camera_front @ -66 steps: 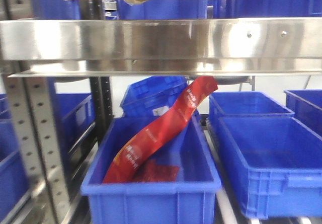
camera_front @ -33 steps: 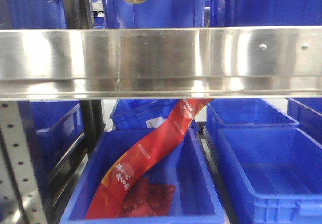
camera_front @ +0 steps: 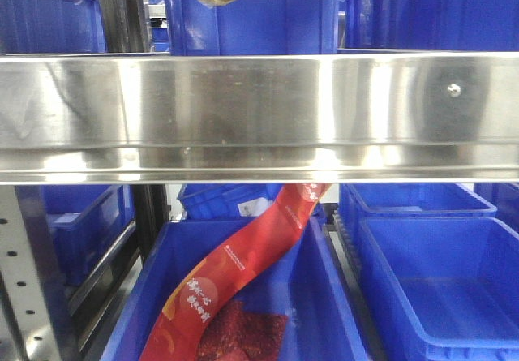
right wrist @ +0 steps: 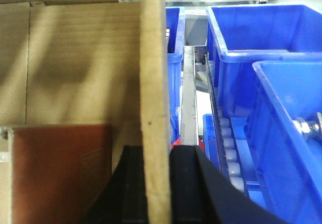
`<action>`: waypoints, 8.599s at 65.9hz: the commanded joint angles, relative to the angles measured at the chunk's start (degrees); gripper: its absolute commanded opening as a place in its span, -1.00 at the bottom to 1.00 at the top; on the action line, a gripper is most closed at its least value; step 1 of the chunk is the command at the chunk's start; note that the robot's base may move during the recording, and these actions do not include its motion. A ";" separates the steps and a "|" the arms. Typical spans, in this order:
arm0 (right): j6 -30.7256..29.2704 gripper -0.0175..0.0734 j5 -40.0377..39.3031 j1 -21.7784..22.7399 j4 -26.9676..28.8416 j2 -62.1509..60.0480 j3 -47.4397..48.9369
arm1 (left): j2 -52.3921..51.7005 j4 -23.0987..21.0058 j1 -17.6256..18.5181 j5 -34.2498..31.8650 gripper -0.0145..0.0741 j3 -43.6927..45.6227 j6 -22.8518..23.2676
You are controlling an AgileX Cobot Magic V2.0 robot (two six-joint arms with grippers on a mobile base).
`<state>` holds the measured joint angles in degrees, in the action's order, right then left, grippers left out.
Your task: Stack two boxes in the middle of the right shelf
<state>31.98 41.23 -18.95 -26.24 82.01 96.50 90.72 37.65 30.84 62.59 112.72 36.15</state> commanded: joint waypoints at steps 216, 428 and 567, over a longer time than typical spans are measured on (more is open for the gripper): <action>-3.98 -0.97 -12.26 0.55 6.63 -12.06 -21.49 | -9.14 -16.48 -1.12 -18.24 -0.92 -17.48 -7.71; -36.44 -0.97 -41.53 21.56 29.37 -82.01 -96.50 | -61.46 -19.36 -9.15 -55.07 -0.92 -78.31 -4.12; -36.44 -0.97 -41.64 21.56 29.37 -82.01 -96.50 | -90.72 -38.43 -28.89 -62.23 -0.92 -112.72 -34.39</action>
<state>-4.16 0.87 2.61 2.94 0.17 0.00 0.30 -0.54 1.58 1.49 -0.12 1.49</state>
